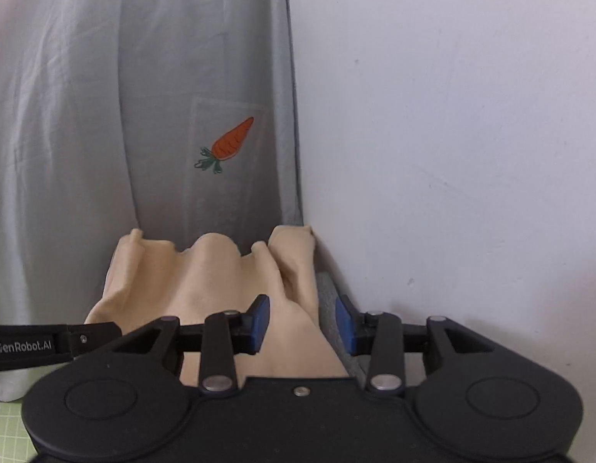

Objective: Fold clothes
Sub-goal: 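Lift the folded sweater with both grippers and carry it to the clothes stack, then lower the sweater onto the grey shirt on the stack and open both grippers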

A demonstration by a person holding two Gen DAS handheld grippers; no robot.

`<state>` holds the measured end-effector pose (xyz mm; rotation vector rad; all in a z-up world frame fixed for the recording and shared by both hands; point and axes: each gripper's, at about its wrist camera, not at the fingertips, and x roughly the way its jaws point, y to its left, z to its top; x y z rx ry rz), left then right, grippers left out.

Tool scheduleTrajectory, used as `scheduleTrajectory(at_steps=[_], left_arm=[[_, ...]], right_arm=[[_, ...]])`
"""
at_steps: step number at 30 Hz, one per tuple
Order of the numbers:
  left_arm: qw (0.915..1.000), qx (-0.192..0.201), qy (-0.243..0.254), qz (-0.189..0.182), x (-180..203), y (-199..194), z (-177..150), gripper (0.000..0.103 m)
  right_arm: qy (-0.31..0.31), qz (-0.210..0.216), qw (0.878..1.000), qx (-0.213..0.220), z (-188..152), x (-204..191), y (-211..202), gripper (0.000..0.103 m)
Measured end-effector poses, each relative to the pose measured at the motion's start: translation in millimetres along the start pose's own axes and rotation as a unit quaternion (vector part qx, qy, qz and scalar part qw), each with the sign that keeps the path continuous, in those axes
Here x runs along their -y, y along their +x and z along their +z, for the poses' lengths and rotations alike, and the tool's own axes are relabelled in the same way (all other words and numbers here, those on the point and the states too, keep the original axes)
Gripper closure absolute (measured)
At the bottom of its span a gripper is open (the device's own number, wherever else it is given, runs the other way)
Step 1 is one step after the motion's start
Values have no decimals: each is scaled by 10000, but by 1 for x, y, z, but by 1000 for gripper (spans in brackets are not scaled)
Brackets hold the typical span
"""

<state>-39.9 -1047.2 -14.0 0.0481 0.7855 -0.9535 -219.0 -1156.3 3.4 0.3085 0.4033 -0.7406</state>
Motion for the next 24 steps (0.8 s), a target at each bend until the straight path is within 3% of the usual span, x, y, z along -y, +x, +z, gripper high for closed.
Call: scheduleTrajectory(at_steps=[4, 5, 6, 8, 10, 12, 14, 18, 24], left_arm=[[9993, 73, -298, -190, -18, 9, -11, 68], [9991, 63, -366, -207, -23, 10, -13, 59], [9991, 52, -392, -160, -27, 11, -15, 44], [9996, 63, -257, -57, -29, 5, -17, 27], [9998, 117, 144, -52, -22, -12, -22, 27], [9992, 165, 356, 10, -17, -29, -29, 24], [9983, 237, 529, 72, -11, -53, -40, 13], [9970, 388, 671, -51, -5, -109, -76, 3], [9946, 367, 966, 15, 13, -170, -134, 0]], right_arm=[[-107, -103, 9998, -141, -13, -4, 16, 70], [-134, -129, 9997, -177, -16, -5, 20, 70], [-161, -154, 9995, -212, -19, -6, 24, 70], [-215, -206, 9992, -283, -26, -8, 33, 70], [-268, -257, 9987, -353, -32, -10, 41, 64], [-219, -360, 9985, -350, -32, -9, 32, 43], [-51, -382, 9989, -266, -36, -3, 3, 29], [180, -177, 9995, -162, -52, 1, -54, 6], [138, -130, 9996, -198, -84, -18, -154, 2]])
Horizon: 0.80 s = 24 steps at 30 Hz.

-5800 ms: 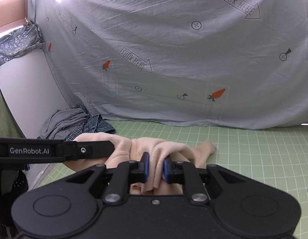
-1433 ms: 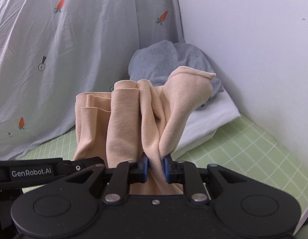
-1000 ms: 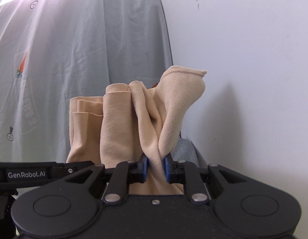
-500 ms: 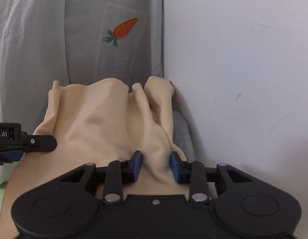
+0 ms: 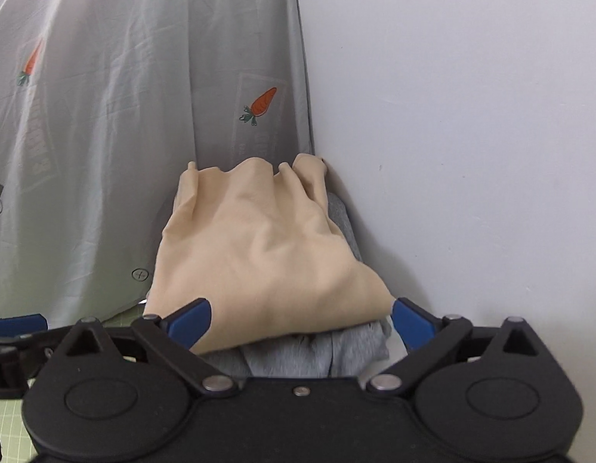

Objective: Fold clothes

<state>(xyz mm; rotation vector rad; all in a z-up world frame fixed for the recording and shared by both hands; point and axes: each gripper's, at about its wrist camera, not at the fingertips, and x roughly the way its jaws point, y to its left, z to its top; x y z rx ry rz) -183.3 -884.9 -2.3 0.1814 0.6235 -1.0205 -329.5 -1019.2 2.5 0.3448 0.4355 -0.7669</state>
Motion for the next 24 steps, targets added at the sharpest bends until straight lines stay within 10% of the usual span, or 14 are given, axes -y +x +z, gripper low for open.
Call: scheduleTrajectory(at_steps=[12, 24], left_arm=[[9991, -378, 40, -169, 27, -84, -80, 0], [9990, -435, 118, 6, 32, -122, -115, 0]], right_arm=[[-20, -163, 9991, -386, -72, -5, -132, 1], [-58, -112, 9975, -691, -105, -4, -162, 1]])
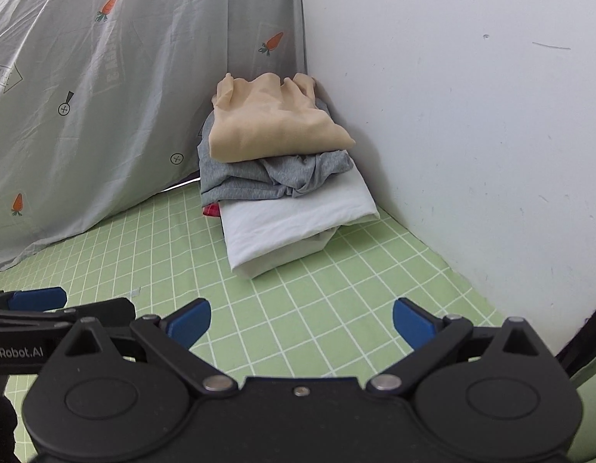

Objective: Fold clothes

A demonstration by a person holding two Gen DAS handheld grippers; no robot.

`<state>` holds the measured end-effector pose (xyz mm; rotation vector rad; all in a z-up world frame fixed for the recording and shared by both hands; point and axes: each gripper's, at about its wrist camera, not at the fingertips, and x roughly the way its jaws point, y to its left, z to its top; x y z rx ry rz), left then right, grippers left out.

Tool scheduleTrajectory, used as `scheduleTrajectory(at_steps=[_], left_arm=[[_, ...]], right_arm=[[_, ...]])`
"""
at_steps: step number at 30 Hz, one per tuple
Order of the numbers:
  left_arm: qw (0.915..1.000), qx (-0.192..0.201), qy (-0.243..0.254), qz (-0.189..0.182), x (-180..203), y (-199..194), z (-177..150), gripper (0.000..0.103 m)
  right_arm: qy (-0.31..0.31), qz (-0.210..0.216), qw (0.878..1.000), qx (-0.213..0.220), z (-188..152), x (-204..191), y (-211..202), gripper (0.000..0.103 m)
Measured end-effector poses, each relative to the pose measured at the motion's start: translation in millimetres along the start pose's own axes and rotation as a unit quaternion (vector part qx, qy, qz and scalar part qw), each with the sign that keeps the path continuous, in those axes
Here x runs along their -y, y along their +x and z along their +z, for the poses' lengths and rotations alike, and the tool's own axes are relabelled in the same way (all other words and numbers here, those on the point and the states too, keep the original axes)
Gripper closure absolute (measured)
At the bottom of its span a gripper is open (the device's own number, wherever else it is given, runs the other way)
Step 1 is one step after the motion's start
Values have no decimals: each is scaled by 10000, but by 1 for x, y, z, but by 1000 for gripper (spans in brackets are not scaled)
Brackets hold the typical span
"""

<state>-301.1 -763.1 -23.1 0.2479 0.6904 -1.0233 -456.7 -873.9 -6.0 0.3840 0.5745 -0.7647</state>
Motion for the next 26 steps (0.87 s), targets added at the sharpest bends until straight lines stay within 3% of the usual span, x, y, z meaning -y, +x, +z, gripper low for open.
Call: scheduleTrajectory(at_steps=[26], left_arm=[[9987, 207, 460, -102, 15, -10, 4, 0]], right_arm=[[161, -179, 9994, 233, -3, -1, -19, 1]])
